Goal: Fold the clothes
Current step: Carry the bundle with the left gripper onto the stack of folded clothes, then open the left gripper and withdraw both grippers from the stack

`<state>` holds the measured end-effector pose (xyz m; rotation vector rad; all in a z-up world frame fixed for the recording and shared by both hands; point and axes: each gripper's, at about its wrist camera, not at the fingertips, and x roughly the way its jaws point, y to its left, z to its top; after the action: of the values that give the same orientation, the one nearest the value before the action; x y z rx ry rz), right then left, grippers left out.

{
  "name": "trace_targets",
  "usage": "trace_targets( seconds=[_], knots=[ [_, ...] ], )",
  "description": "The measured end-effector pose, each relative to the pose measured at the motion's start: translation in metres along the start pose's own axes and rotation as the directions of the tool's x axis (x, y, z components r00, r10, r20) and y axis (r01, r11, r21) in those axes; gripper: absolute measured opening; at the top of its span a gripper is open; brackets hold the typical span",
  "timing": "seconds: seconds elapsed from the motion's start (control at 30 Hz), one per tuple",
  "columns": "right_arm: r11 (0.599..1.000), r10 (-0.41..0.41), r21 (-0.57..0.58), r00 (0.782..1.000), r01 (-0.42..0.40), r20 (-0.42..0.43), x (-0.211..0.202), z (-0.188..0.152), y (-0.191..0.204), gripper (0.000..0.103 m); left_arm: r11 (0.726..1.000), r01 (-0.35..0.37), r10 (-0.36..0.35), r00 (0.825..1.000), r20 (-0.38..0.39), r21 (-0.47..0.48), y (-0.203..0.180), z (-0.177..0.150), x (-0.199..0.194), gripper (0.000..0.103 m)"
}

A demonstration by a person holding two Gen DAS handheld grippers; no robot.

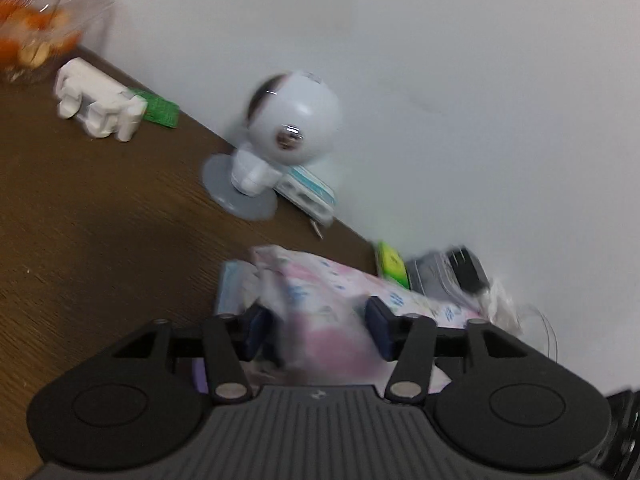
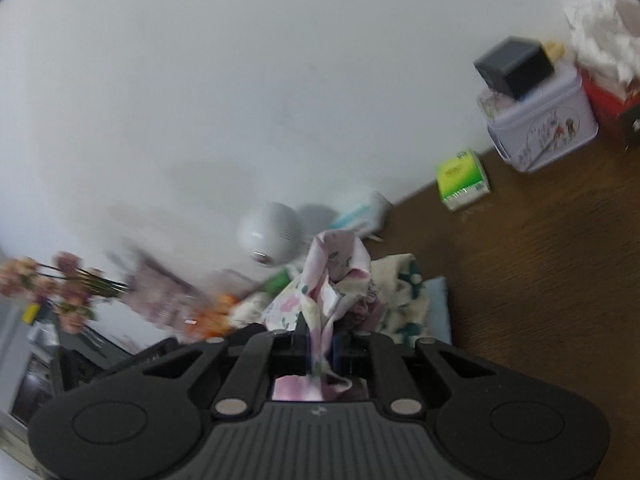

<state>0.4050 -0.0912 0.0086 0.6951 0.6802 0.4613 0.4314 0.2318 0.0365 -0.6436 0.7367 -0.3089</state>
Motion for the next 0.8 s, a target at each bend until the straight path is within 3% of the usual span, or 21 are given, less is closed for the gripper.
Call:
trace_targets(
  seconds=[0.07, 0.23, 0.33, 0.47, 0.53, 0.6, 0.67, 0.7, 0.8],
  knots=[
    [0.998, -0.003, -0.059, 1.000, 0.005, 0.031, 0.001, -0.005, 0.000, 0.014, 0.999, -0.019, 0.018, 1.000, 0.023, 0.028, 0.001, -0.002, -0.001, 0.077],
    [0.991, -0.032, -0.126, 0.991, 0.048, 0.127, -0.019, 0.001, 0.004, 0.036, 0.999, -0.002, -0.002, 0.996, 0.090, 0.050, -0.003, -0.003, -0.016, 0.077],
    [0.987, -0.064, -0.138, 0.984, 0.088, 0.168, -0.025, 0.008, 0.003, 0.053, 0.996, -0.045, 0.033, 0.989, 0.142, 0.083, -0.012, 0.002, -0.031, 0.077],
    [0.992, -0.065, -0.094, 0.980, 0.084, 0.190, -0.047, 0.015, -0.001, 0.052, 0.991, -0.069, 0.047, 0.981, 0.189, 0.112, -0.033, 0.005, -0.058, 0.078],
    [0.987, -0.074, -0.123, 0.976, 0.101, 0.207, -0.068, 0.014, 0.008, 0.052, 0.981, -0.147, 0.111, 0.960, 0.257, 0.128, -0.052, -0.004, -0.084, 0.080],
    [0.979, -0.087, -0.162, 0.971, 0.125, 0.223, -0.093, 0.009, 0.018, 0.052, 0.953, -0.268, 0.208, 0.918, 0.339, 0.141, -0.075, -0.023, -0.111, 0.086],
    [0.964, -0.110, -0.209, 0.965, 0.162, 0.239, -0.125, -0.002, 0.031, 0.062, 0.910, -0.364, 0.264, 0.879, 0.398, 0.199, -0.101, -0.052, -0.135, 0.091],
    [0.955, -0.126, -0.232, 0.960, 0.186, 0.249, -0.142, -0.009, 0.038, 0.065, 0.893, -0.380, 0.261, 0.873, 0.411, 0.240, -0.110, -0.069, -0.146, 0.099],
    [0.908, -0.224, -0.288, 0.934, 0.303, 0.278, -0.196, -0.045, 0.055, 0.083, 0.847, -0.389, 0.242, 0.888, 0.391, 0.361, -0.138, -0.133, -0.169, 0.103]
  ],
)
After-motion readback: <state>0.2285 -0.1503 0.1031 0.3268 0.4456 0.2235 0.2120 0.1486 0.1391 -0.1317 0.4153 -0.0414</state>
